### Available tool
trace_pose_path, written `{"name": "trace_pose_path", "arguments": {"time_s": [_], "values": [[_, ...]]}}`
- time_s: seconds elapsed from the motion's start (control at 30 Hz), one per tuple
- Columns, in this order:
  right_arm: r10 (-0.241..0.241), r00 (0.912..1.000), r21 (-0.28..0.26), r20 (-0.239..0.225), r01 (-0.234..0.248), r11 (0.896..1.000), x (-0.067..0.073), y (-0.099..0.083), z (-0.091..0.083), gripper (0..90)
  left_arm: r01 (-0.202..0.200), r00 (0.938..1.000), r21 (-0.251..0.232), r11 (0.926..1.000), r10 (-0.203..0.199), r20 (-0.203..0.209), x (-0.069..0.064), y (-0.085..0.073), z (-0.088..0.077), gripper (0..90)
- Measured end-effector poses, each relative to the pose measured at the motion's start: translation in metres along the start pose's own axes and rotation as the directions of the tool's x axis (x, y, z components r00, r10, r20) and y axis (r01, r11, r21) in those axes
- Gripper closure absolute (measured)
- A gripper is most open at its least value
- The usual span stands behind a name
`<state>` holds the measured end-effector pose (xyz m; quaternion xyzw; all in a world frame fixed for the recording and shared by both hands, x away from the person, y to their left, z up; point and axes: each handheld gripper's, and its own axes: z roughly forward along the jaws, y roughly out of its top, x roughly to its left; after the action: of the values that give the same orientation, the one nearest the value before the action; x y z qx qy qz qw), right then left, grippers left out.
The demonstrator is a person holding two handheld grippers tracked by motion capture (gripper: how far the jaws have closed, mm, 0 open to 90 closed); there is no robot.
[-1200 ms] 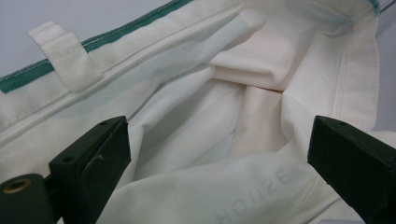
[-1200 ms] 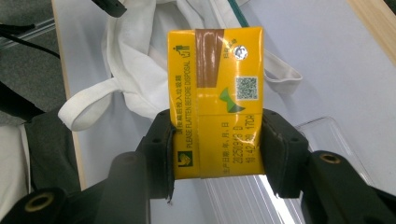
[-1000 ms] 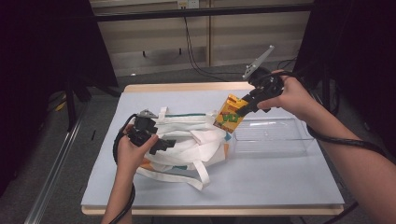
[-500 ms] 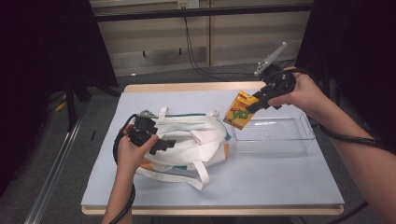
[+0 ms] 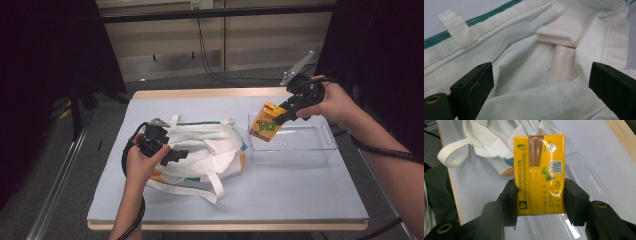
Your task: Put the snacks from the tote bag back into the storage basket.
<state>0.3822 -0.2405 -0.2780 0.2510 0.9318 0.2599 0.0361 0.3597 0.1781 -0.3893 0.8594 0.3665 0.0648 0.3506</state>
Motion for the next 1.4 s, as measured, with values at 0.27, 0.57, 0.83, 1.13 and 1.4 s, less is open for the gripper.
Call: {"name": "trace_pose_path", "arguments": {"time_s": [0.27, 0.57, 0.83, 1.13, 1.4], "values": [[-0.004, 1.0, 0.014, 0.009, 0.004, 1.0, -0.002, -0.007, 0.002, 51.0, -0.001, 1.0, -0.002, 1.0, 0.001, -0.004, 0.0, 0.0, 0.0, 6.1], [-0.004, 0.9999, 0.031, 0.015, 0.003, 1.0, -0.005, -0.015, 0.006, 51.0, -0.004, 1.0, 0.005, 1.0, 0.005, -0.005, 0.001, 0.0, 0.0, 6.1], [-0.043, 0.9988, 0.07, 0.023, 0.041, 0.997, -0.003, -0.016, 0.018, 51.0, 0.003, 1.0, 0.003, 1.0, -0.003, 0.001, -0.001, 0.0, 0.002, 6.1], [-0.102, 0.9948, 0.11, 0.008, 0.1, 0.989, 0.001, -0.017, 0.03, 50.8, 0.002, 1.0, 0.002, 1.0, -0.002, -0.003, 0.0, -0.001, 0.001, 6.1], [-0.173, 0.9849, 0.102, 0.006, 0.171, 0.98, 0.001, -0.02, 0.036, 50.7, -0.006, 1.0, 0.008, 0.9999, 0.006, -0.003, 0.0, 0.001, 0.001, 6.1]]}}
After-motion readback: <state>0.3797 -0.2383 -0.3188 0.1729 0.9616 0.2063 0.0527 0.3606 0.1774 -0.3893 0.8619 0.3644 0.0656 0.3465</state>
